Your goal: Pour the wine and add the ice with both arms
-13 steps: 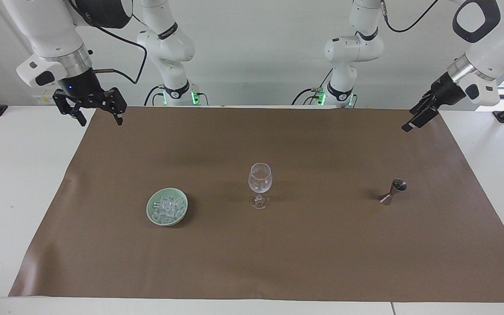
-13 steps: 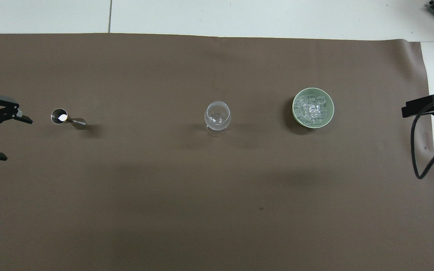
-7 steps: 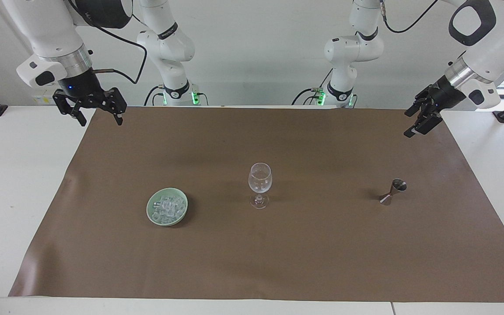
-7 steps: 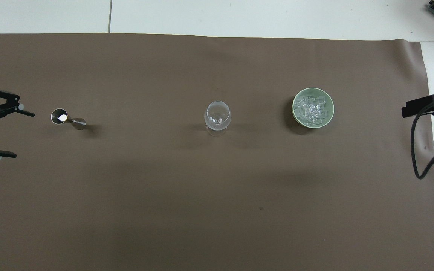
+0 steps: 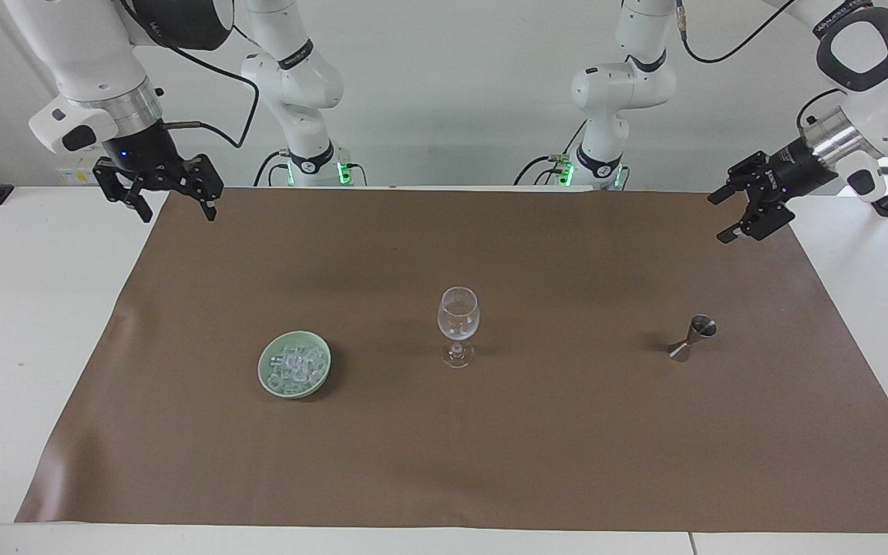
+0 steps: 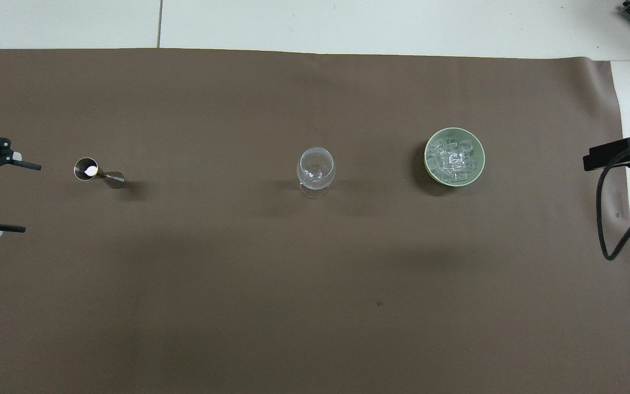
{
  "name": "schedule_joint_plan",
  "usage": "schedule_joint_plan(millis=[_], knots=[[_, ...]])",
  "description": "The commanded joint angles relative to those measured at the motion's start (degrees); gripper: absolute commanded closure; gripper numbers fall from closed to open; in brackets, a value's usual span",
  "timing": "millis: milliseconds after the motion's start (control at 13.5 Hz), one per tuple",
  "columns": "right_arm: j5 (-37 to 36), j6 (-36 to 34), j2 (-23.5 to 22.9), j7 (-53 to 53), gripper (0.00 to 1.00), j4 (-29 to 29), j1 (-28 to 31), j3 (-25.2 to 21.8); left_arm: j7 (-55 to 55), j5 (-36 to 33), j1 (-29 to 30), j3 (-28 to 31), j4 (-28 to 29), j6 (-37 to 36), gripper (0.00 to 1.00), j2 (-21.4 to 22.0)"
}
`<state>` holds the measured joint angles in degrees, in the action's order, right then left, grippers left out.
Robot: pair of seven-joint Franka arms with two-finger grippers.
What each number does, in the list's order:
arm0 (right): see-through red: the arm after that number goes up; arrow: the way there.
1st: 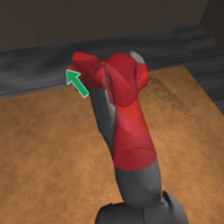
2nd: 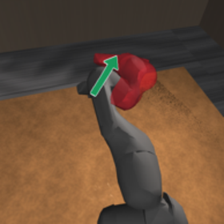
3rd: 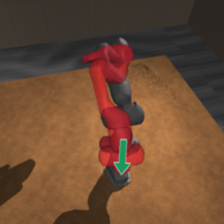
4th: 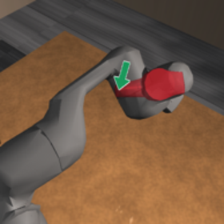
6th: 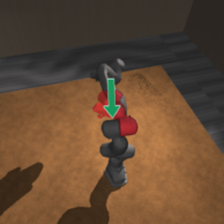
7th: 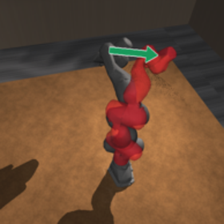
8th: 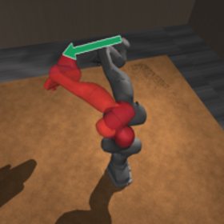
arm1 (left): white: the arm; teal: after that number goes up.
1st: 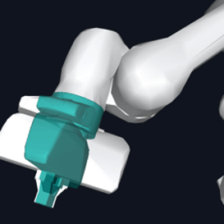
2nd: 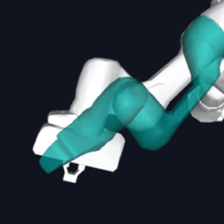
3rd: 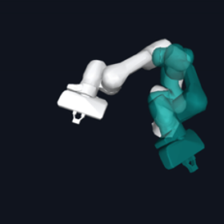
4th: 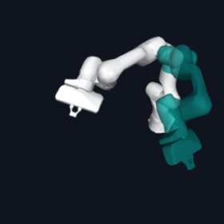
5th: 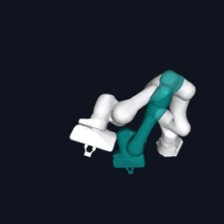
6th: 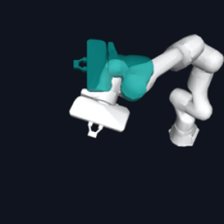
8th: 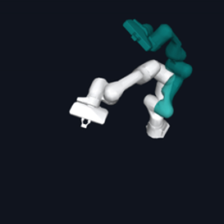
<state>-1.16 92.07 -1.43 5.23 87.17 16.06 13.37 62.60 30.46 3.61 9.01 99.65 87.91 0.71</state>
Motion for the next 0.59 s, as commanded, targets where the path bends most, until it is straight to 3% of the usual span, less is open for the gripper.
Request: schedule_joint_plan(millis=[0, 520], knots=[[0.81, -0.31, 0.55, 1.19, 0.00, 0.73, 0.38, 0.16, 0.51, 4.68, 0.60, 1.80, 0.10, -1.08, 0.00, -2.55], [0.81, -0.32, 0.55, 1.28, 0.00, 0.73, 0.38, 0.16, -2.04, 15.83, 4.11, 6.45, -0.43, -1.51, 0.00, -12.21]])
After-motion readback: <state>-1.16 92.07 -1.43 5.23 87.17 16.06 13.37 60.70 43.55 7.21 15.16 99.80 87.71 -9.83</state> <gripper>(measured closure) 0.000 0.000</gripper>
